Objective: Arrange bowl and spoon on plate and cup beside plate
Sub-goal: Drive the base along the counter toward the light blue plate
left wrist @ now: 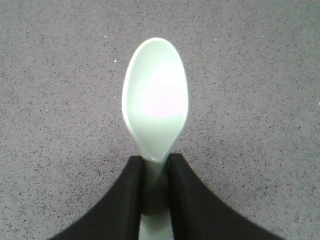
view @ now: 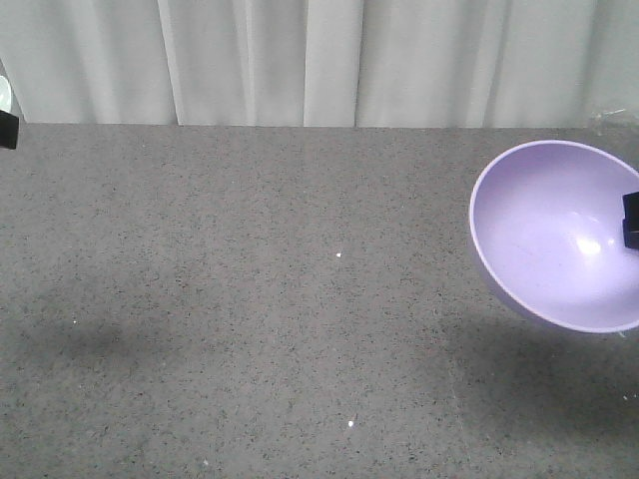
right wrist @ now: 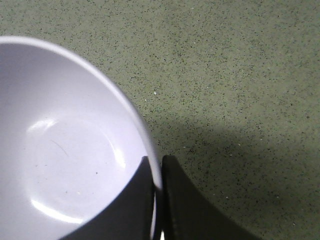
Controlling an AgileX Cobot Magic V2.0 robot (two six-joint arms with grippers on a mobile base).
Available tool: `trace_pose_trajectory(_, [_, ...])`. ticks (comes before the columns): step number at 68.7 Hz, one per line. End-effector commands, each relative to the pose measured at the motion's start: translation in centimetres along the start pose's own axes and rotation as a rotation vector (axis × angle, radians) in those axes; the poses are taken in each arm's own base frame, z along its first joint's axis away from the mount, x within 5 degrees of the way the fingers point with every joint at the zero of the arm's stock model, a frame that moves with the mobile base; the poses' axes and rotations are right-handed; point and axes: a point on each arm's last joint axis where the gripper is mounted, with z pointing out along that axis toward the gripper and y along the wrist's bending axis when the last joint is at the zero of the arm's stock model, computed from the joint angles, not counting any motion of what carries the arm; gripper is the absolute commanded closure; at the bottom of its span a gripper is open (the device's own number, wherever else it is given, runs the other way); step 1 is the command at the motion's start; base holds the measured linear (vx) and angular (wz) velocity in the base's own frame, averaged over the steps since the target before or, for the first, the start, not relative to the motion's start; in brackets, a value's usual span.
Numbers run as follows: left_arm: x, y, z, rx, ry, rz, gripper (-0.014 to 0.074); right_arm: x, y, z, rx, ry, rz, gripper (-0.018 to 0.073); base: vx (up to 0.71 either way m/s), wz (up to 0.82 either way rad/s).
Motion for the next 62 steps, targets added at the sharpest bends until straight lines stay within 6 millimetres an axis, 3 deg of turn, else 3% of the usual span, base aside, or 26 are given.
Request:
trace_pose_trajectory(1, [-0.79, -0.06, -1.37, 0.015, -0.096, 0.002, 0.0603, -0.81, 0.2, -1.22, -0.007, -0.094, -0.008, 0.0565, -0.01, -0.03])
trace_pose_trajectory(62, [-0.79, -0.06, -1.37, 0.015, -0.096, 0.002, 0.0603, -0.8, 0.2, -1.22, -0.007, -0.093, -0.008, 0.0565, -0.01, -0.15])
